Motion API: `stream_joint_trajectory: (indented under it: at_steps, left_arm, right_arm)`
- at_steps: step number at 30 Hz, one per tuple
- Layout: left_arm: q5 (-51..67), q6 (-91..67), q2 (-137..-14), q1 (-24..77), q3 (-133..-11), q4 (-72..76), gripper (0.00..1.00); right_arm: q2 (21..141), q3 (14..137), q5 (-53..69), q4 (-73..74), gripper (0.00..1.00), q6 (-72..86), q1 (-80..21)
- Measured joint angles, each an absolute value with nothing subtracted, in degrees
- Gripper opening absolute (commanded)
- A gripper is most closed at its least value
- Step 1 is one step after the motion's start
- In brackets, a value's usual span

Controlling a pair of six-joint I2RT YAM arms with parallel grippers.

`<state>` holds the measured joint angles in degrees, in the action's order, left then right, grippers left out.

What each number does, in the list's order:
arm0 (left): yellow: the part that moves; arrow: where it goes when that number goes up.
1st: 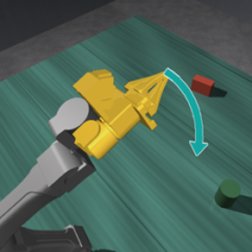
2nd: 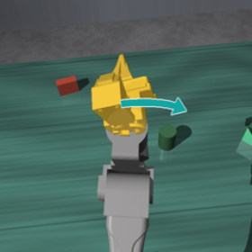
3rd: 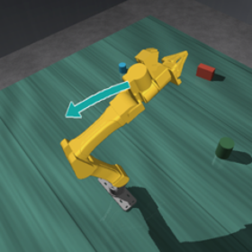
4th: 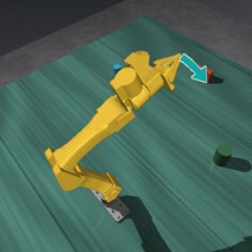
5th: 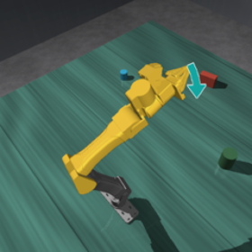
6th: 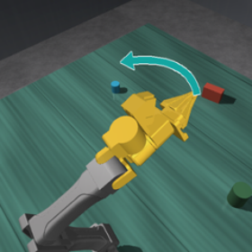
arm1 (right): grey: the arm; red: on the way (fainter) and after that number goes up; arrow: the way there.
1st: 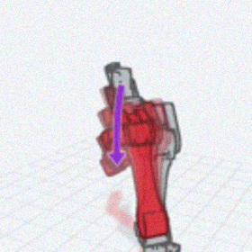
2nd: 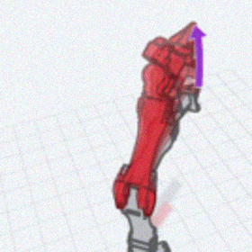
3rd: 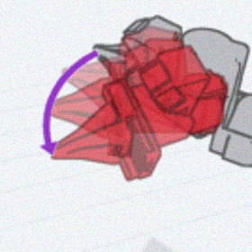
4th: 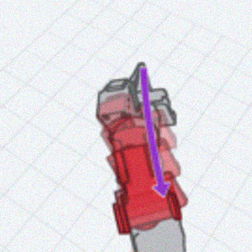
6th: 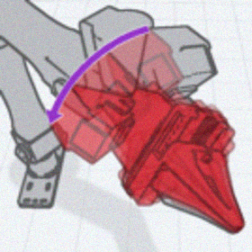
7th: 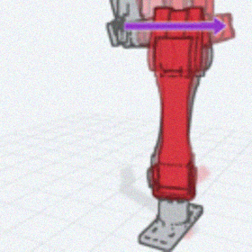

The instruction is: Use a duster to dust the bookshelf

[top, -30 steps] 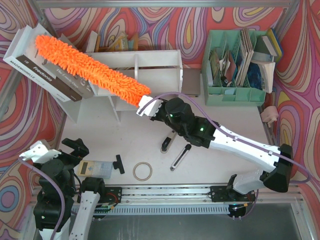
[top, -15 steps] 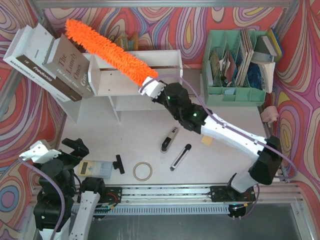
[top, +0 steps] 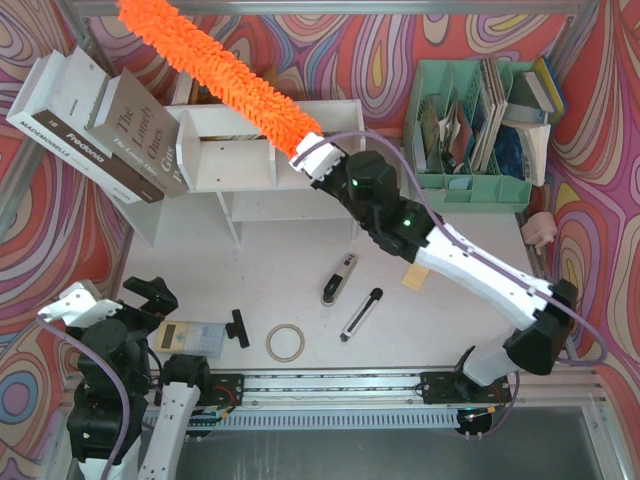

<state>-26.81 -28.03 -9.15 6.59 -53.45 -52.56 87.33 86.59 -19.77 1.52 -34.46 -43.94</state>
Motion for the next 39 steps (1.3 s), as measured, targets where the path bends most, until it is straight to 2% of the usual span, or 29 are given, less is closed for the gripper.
stream_joint_trajectory:
  at_steps: [9,19,32,39]
  left_arm:
    - [-26.8,-28.0,-9.2,6.6,-53.5,-52.6,0.98]
    - [-26.8,-28.0,-9.2,6.6,-53.5,-52.6,0.98]
    - [-26.8,-28.0,-9.2,6.6,-53.5,-52.6,0.98]
    - [-26.8,-28.0,-9.2,6.6,-53.5,-52.6,0.98]
  right_arm:
    - [76.0,79.5,-15.9,4.2,0.00,-34.7,-52.3]
    - [75.4,75.6,-15.5,8.0,0.00,-34.6,-53.3]
    - [80.6,73.5,-22.6,-1.0,0.00,-36.2,-52.9]
    - [90.1,81.4,-29.7,-2.4,0.00,-34.8,-49.2]
